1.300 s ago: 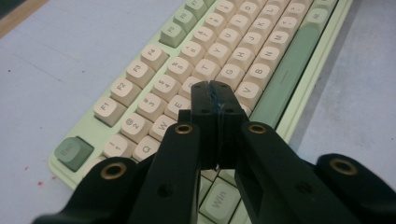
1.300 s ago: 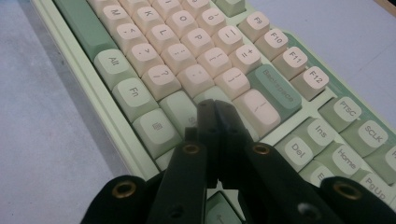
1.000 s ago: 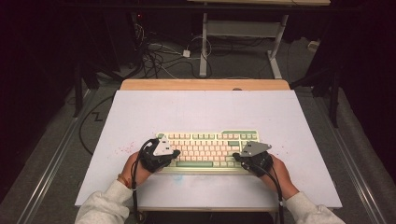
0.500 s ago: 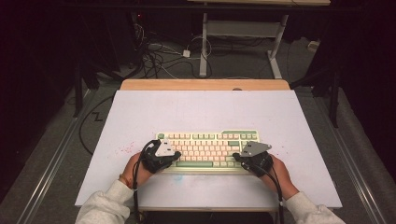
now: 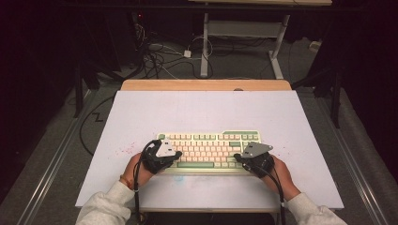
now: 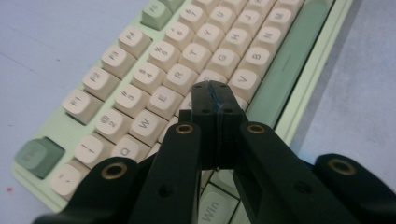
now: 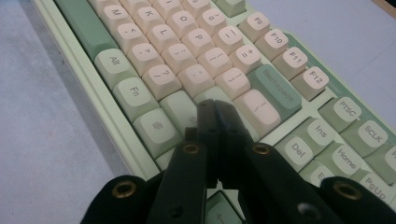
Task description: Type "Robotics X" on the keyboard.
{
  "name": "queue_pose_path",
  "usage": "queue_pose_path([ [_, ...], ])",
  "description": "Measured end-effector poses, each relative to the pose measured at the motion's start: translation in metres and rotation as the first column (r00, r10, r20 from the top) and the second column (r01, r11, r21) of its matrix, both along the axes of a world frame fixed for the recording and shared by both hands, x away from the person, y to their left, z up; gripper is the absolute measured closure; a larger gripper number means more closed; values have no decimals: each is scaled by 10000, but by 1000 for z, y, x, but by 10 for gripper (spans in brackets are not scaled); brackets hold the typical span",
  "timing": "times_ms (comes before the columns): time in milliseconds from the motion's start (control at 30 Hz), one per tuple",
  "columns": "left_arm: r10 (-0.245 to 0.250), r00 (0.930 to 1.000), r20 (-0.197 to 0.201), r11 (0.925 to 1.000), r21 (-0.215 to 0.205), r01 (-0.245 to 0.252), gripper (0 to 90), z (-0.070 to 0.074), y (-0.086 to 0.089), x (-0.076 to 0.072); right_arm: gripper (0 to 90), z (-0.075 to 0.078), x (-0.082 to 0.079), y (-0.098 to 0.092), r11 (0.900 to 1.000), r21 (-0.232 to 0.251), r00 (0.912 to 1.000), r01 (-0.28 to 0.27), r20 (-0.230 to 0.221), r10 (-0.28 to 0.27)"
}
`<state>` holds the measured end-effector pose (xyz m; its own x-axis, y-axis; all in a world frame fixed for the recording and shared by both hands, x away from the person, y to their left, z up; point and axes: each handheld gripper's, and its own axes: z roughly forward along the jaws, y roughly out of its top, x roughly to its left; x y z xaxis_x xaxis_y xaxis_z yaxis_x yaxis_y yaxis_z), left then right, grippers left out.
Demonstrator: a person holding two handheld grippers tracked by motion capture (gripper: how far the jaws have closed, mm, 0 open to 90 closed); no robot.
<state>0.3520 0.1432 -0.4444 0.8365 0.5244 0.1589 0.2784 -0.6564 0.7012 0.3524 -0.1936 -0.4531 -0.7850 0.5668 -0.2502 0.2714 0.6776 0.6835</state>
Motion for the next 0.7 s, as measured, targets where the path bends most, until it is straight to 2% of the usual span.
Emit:
queue_pose_path([
  [167, 186, 9991, 373, 9996, -222, -178, 878, 5, 5, -2, 900, 1, 0, 0, 10000, -39, 10000, 65, 25, -65],
  [267, 286, 9980, 571, 9989, -381, -264, 877, 8, 7, -2, 900, 5, -1, -3, 9994, 324, 10000, 85, -19, -85],
  [367, 352, 9966, 751, 9985, -443, -319, 876, 10, 8, -3, 900, 12, -2, -6, 9982, 597, 9997, 53, 223, -66],
  [633, 455, 9915, 1218, 9980, -496, -397, 872, 11, 8, -5, 870, 19, -6, -10, 9948, 1015, 9986, 31, 522, -84],
  [700, 460, 9901, 1324, 9976, -569, -387, 834, 12, 8, -6, 843, 19, -7, -10, 9943, 1063, 9980, 40, 629, -108],
])
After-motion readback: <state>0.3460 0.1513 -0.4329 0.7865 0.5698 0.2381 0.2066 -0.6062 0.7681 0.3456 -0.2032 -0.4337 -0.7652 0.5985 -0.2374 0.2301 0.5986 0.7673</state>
